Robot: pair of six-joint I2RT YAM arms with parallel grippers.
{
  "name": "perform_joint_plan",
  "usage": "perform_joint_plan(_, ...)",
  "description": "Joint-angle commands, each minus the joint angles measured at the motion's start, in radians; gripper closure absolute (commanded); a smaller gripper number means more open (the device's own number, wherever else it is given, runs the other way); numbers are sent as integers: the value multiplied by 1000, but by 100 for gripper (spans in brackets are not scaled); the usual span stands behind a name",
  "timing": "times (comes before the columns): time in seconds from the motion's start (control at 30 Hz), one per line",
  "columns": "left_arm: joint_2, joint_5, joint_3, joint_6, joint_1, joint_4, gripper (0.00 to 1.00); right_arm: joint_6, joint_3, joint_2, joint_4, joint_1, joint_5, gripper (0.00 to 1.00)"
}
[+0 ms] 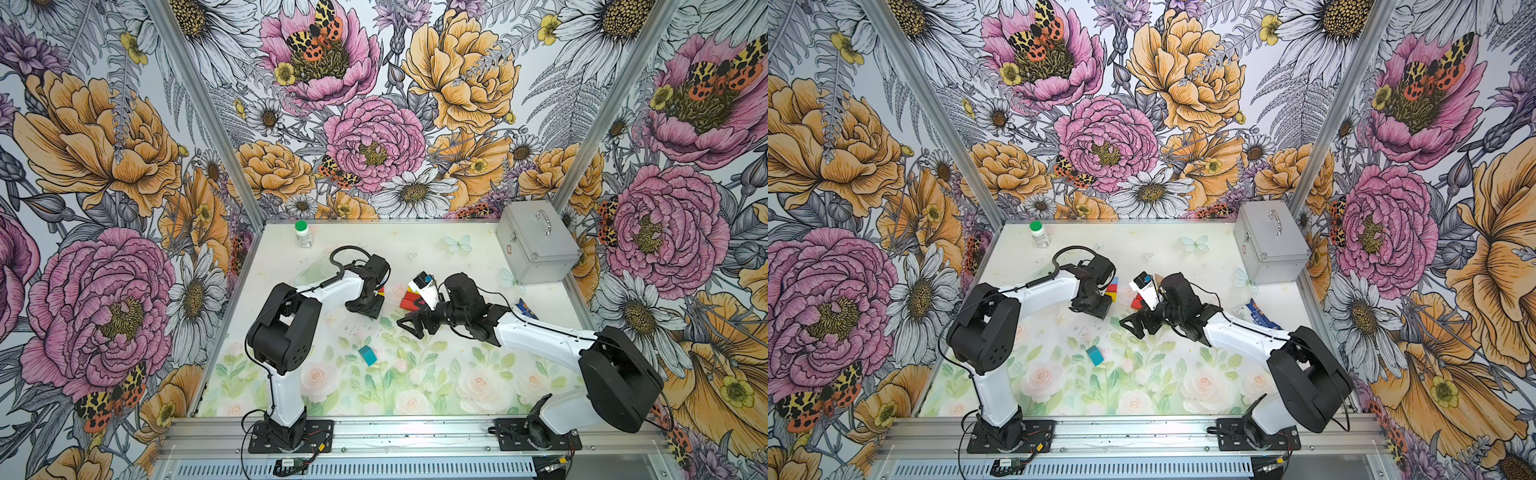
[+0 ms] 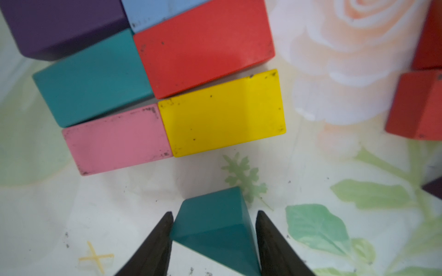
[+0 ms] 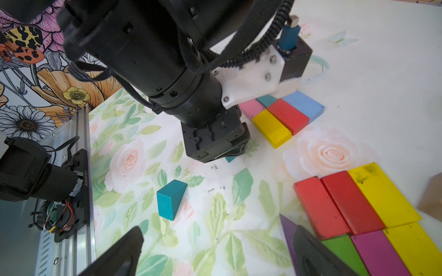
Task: Assemble a piece of candy with building blocks
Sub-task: Assemble the building block at the center of the board.
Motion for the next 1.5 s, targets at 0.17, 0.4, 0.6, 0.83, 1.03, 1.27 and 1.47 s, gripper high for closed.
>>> perform_joint_plan(0.17, 18, -10, 11, -8, -3, -9, 46, -10, -9, -4, 19, -9, -10, 2)
perform_joint_plan(0.4, 7, 16, -14, -87, 52, -9, 48, -11, -11, -8, 19, -9, -10, 2)
perform_joint_plan(0.6, -13, 3, -34, -142, 74, 5, 48, -11, -13, -10, 19, -9, -13, 2)
perform_joint_plan(0.83, -27, 34, -26, -160, 70, 14, 42, -12, -19, -22, 19, -10, -11, 2)
perform_joint_plan(1.03, -95, 75, -57, -170, 60, 13, 41, -13, -19, -23, 19, -10, -12, 2)
perform_joint_plan(1.27, -133, 88, -122, -185, 39, 13, 40, -11, -20, -25, 21, -10, -13, 2)
perform_joint_plan(1.47, -104, 90, -109, -197, -3, 17, 40, -8, -21, -32, 22, -10, -11, 2)
